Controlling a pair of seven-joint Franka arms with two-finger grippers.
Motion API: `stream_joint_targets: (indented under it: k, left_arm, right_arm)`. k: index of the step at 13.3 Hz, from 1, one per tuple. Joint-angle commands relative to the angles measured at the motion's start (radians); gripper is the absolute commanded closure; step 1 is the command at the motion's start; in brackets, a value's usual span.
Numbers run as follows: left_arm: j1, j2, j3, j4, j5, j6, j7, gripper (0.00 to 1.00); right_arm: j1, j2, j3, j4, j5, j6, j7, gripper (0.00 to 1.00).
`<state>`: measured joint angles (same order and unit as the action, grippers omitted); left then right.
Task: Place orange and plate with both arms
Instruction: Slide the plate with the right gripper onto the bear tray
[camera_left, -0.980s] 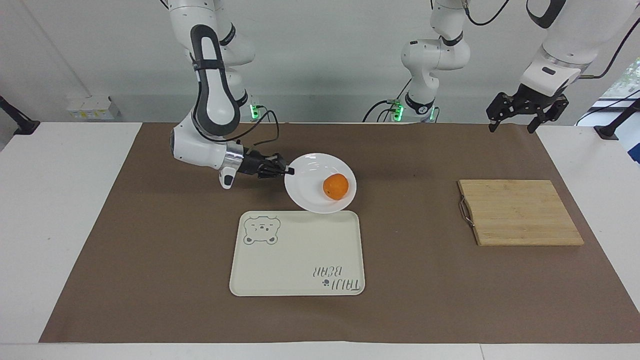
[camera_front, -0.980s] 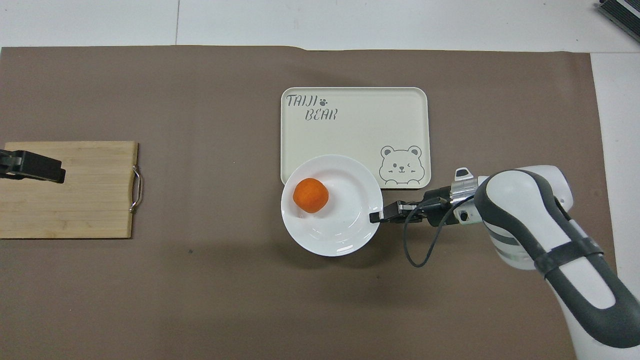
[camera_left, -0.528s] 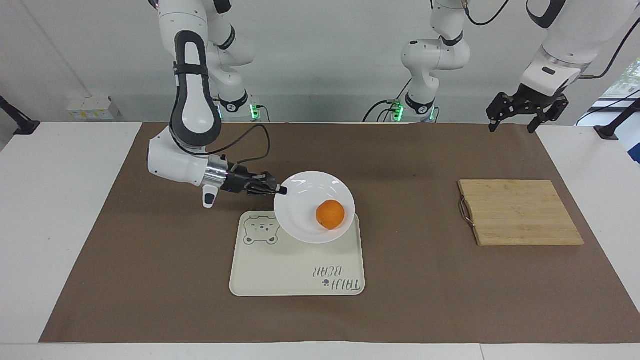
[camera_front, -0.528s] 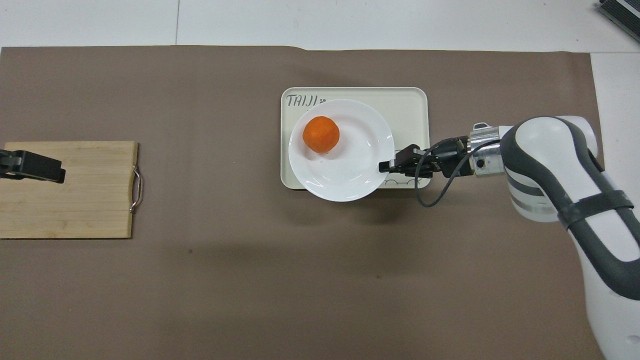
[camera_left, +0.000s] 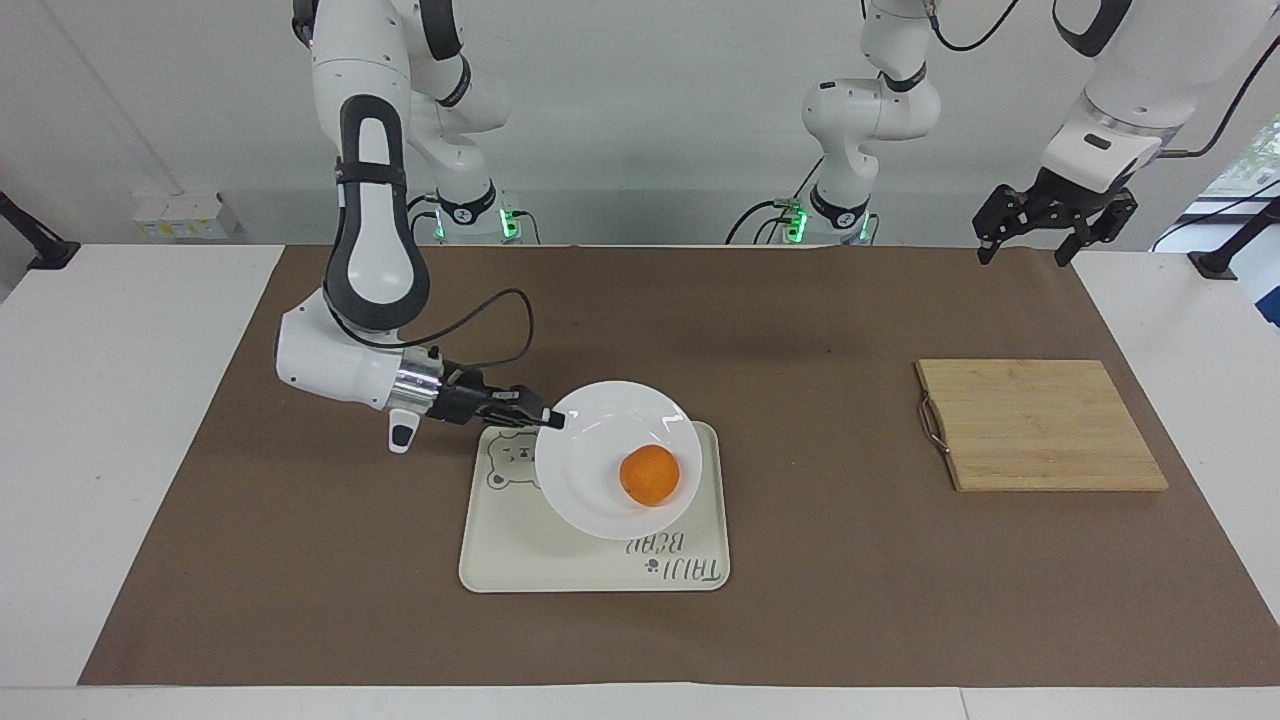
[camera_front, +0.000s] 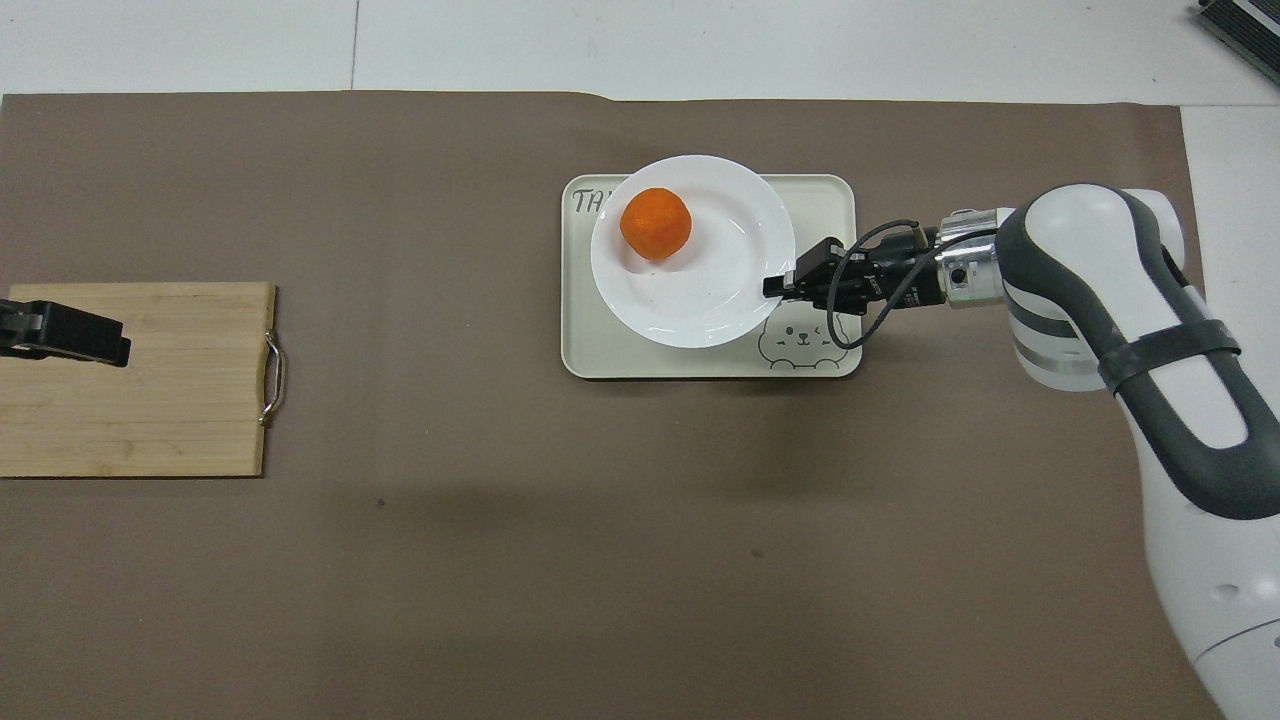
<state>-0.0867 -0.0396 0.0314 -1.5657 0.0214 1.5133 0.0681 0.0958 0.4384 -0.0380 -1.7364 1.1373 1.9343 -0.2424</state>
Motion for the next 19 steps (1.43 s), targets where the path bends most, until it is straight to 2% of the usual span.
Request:
stream_joint_targets:
  k: [1,5,13,16,19]
  left_arm:
    - [0.008,-0.020,-0.007,-0.017,0.019,0.002,-0.001,0.00]
    - [0.008,-0.020,-0.007,-0.017,0.019,0.002,-0.001,0.00]
    - [0.008,-0.020,-0.007,-0.017,0.019,0.002,-0.001,0.00]
    - [0.008,-0.020,-0.007,-0.017,0.019,0.002,-0.001,0.00]
    - [0.008,-0.020,-0.007,-0.017,0.017,0.002,-0.001,0.00]
  right_arm:
    - [-0.008,0.029,0.009,0.046,0.035,0.029,0.038,1.00]
    - [-0.008,0.056,0.007,0.058,0.059,0.029,0.038,1.00]
    - [-0.039,0.076,0.006,0.057,0.041,0.009,-0.026,1.00]
    - [-0.018,0.076,0.006,0.051,0.018,0.025,-0.037,1.00]
    - [-0.019,0.089,0.006,0.015,0.019,0.017,-0.162,1.00]
